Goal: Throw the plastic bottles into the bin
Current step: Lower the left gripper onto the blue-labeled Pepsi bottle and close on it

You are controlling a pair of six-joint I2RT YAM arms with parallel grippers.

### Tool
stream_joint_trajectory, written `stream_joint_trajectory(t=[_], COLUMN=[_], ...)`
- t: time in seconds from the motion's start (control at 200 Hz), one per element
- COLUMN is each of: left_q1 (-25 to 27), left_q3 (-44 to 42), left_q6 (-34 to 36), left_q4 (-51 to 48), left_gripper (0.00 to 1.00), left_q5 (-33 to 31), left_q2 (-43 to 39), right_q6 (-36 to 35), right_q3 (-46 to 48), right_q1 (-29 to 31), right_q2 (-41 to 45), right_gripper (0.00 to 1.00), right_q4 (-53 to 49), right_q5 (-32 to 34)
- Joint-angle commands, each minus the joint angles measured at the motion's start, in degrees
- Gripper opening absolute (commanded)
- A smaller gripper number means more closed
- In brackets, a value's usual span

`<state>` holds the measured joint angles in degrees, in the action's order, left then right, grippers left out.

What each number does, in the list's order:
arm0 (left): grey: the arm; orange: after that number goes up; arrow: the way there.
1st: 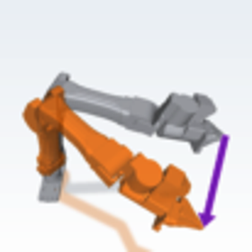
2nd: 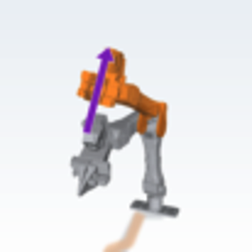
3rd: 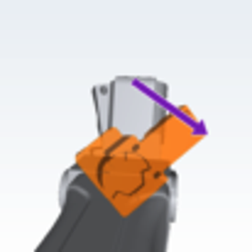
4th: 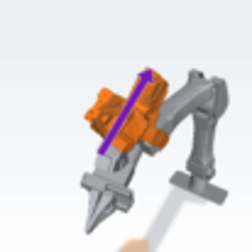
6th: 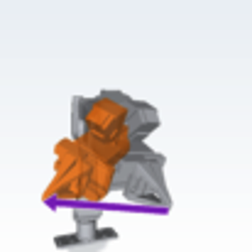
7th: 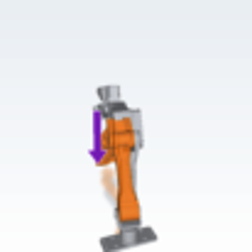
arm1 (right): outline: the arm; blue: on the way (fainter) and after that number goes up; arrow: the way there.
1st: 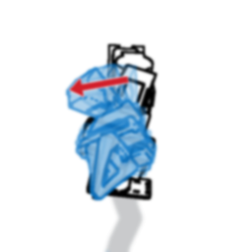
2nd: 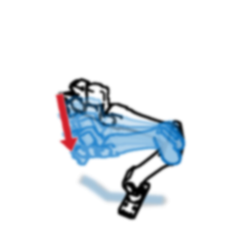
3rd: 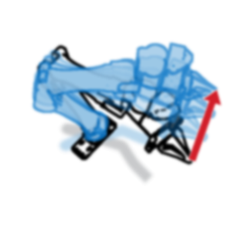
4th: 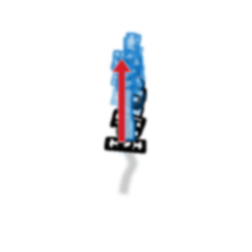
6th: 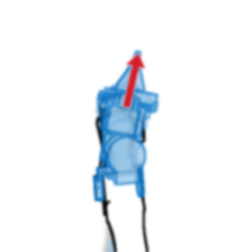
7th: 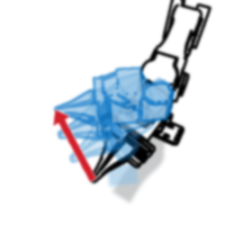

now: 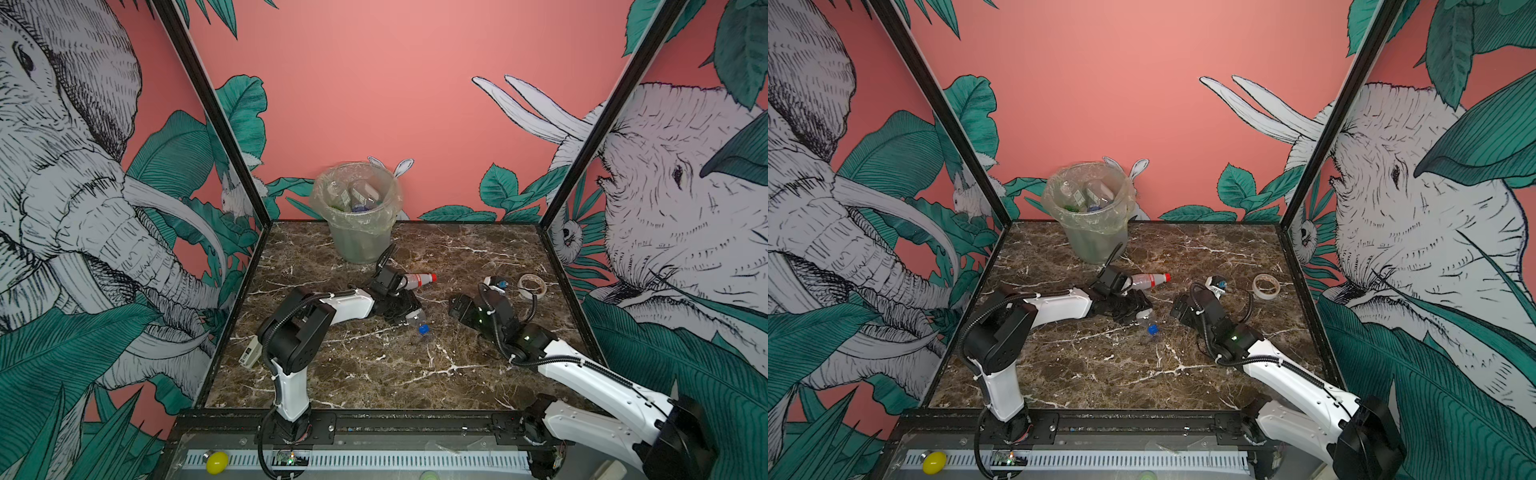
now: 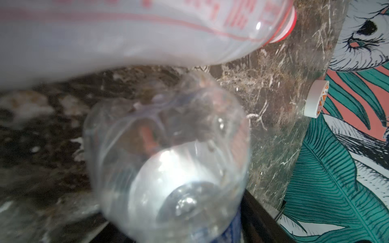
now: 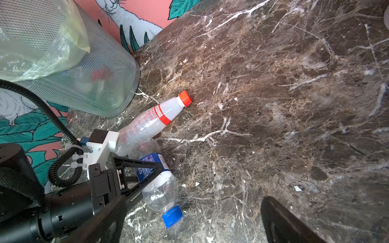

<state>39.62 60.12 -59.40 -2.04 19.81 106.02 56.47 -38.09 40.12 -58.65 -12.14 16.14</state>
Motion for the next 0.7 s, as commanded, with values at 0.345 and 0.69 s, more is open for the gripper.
stream_joint_trajectory(t=[0.345,0.69], left_q1=[2.13,2.13], left_q3=[-5.58,-7.02], left_q6=[4.74,9.93], left_q4=[1.15,-1.82], left_gripper=[0.62,0.61], left_q5=[2.01,2.27], left_q2=[-9.26,-17.85], right_q6=[0.04,1.23], right_q3=[-2.56,-3.19], right_q1=[-0.28,-0.30], right_q2=[4.51,4.75], right_gripper=[0.99,0.99], right_q4=[-4.20,-5.26], right_q5=[3.71,4.20])
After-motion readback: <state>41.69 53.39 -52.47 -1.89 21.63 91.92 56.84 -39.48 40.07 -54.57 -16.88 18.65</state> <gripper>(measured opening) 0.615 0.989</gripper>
